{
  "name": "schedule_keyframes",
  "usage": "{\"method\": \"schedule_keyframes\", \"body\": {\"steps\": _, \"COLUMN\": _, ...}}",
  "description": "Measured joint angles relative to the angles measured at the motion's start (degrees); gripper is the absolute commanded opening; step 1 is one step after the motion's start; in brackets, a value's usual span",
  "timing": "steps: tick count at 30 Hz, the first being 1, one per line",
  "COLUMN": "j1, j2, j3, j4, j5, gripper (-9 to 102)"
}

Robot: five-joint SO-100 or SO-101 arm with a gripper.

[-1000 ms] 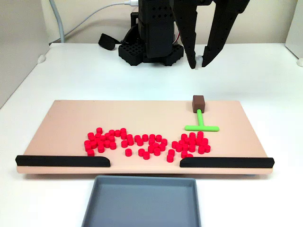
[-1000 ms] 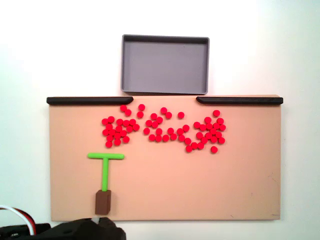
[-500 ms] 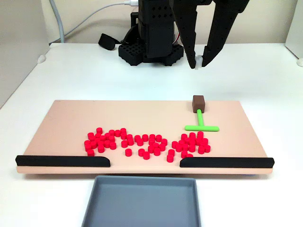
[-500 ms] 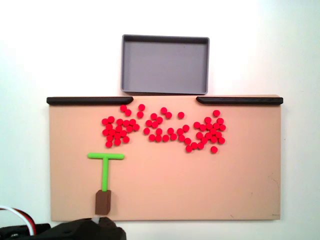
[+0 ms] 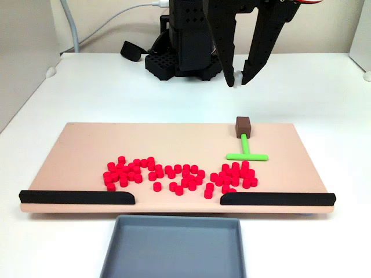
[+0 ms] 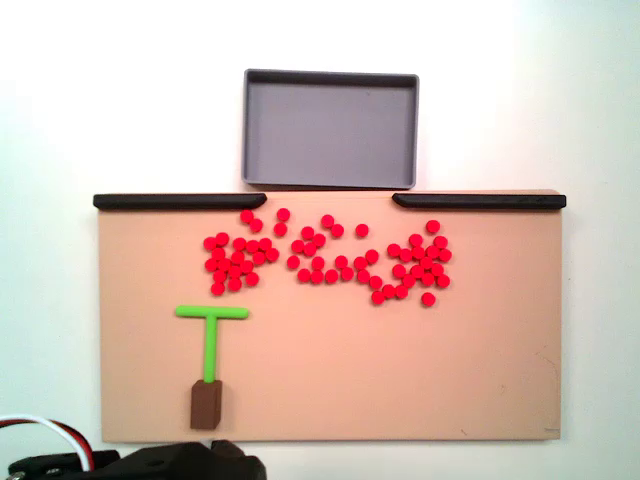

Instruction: Grasp a green tool by the dark brown handle.

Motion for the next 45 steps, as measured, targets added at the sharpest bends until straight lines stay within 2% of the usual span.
{"method": "schedule_keyframes", "body": {"steps": 19, "j1": 0.0, "j2": 0.3, "j3": 2.5, "j4": -5.4, "j5": 2.5, "gripper": 0}}
{"method": "schedule_keyframes", "body": {"steps": 34, "j1": -0.4, "j2": -1.1, "j3": 3.9, "j4": -5.6, "j5": -3.5, "gripper": 0}}
{"method": "schedule_keyframes", "body": {"steps": 45, "j1": -1.5, "j2": -1.1, "j3": 4.5, "j4": -9.2, "j5": 3.7, "gripper": 0}}
